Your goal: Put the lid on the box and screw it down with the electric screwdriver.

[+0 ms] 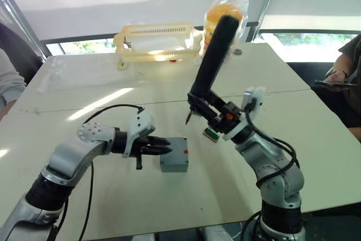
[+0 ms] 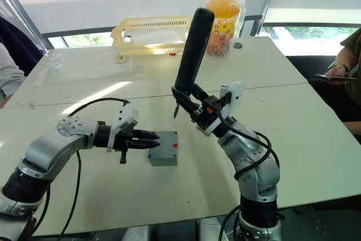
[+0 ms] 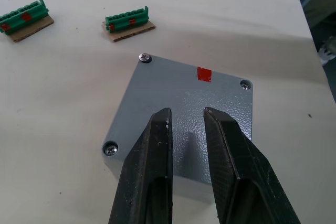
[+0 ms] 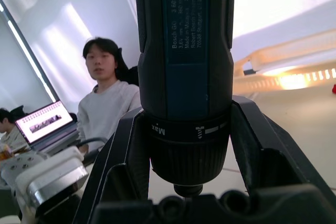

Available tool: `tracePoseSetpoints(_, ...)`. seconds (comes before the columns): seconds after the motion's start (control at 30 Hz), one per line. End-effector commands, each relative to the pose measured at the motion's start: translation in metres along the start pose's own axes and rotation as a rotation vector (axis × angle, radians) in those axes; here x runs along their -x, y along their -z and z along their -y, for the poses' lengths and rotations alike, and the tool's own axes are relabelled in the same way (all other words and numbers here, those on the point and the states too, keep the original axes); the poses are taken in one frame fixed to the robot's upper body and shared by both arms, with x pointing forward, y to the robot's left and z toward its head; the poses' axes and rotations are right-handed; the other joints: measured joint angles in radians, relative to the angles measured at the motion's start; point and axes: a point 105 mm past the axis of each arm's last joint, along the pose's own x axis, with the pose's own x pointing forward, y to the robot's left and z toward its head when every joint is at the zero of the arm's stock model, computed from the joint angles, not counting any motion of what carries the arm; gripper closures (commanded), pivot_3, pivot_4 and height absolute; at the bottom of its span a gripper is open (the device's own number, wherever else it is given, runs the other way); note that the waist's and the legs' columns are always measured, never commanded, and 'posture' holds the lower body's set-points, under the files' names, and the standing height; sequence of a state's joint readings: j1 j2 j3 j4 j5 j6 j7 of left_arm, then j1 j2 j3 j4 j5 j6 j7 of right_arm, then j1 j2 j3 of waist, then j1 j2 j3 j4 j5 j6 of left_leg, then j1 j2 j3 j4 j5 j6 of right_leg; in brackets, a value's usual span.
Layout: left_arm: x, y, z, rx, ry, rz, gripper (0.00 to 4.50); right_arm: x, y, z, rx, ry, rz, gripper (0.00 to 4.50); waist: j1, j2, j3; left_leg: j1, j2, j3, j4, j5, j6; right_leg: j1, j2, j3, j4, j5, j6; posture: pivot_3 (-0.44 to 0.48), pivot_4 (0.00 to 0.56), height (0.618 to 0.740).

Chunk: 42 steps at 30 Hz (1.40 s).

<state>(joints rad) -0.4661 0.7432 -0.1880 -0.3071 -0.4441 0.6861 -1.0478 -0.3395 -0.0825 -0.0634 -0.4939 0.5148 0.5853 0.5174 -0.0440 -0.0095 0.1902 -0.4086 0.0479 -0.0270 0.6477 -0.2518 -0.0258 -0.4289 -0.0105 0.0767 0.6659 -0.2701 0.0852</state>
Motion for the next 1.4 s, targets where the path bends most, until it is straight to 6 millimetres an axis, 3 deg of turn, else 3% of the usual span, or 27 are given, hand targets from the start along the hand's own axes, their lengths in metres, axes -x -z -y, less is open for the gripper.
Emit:
tracePoseSetpoints(0.03,-0.003,0.007,0.001,-0.048,-0.017,-0.013,3.56,-0.001,-0.012,-0.016,0.06,-0.076,0.059,2.76,0.0,0.0,0.0,0.0,0.0,0.0,0.0,0.0,0.0,0.0,0.0,0.0,0.0,0.0,0.0,0.0,0.15,0.74)
tracePoseSetpoints(0.23,-0.004,0.025,-0.004,-0.068,-0.027,-0.053,3.56,0.002,0.005,-0.018,0.08,-0.089,0.011,2.76,0.001,0.0,-0.001,0.001,0.0,0.0,0.0,0.0,0.0,0.001,0.0,0.0,0.0,0.0,0.0,0.0,0.15,0.74)
tracePoseSetpoints(1.4,-0.006,0.03,-0.007,-0.069,-0.033,-0.064,3.56,0.004,0.03,-0.003,0.147,-0.029,-0.03,2.76,0.001,0.0,-0.001,0.002,0.0,0.0,0.0,0.0,0.0,0.002,0.0,0.0,0.0,0.0,0.0,0.0,0.15,0.74)
